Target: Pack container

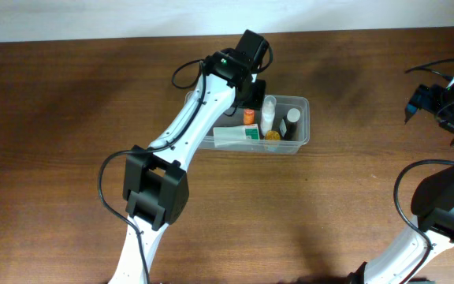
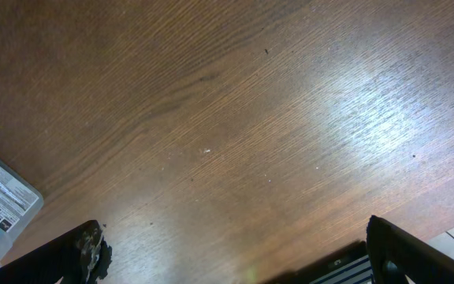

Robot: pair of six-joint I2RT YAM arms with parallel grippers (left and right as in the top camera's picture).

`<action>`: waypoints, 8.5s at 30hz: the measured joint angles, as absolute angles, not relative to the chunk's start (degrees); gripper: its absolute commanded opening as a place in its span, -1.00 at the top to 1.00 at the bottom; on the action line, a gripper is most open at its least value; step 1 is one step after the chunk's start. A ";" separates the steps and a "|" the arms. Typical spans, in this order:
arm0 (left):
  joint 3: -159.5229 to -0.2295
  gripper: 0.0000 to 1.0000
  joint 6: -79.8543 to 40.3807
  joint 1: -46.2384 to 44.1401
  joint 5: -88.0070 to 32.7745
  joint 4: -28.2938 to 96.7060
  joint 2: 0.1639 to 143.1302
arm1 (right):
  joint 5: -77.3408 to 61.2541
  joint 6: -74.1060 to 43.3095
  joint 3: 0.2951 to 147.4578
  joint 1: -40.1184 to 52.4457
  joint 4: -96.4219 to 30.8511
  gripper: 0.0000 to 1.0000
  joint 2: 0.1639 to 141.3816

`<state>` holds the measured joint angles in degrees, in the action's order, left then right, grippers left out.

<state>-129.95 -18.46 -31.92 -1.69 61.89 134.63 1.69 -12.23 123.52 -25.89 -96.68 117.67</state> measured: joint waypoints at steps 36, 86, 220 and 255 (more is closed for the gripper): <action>-163.17 -0.99 -10.57 -13.34 -11.51 96.42 110.39 | 1.69 -12.25 123.52 -25.89 -96.66 -0.97 117.67; -78.74 -0.99 6.39 -14.20 -12.01 75.24 42.15 | 1.69 -12.21 123.52 -25.89 -96.68 -0.97 117.67; -0.62 -0.99 9.47 -5.96 -6.61 3.62 0.84 | 1.72 -12.23 123.52 -25.89 -96.68 -0.97 117.67; -0.62 -0.99 9.47 -5.96 -6.59 3.62 0.84 | 1.96 -12.23 123.52 -7.40 -96.92 -0.97 81.93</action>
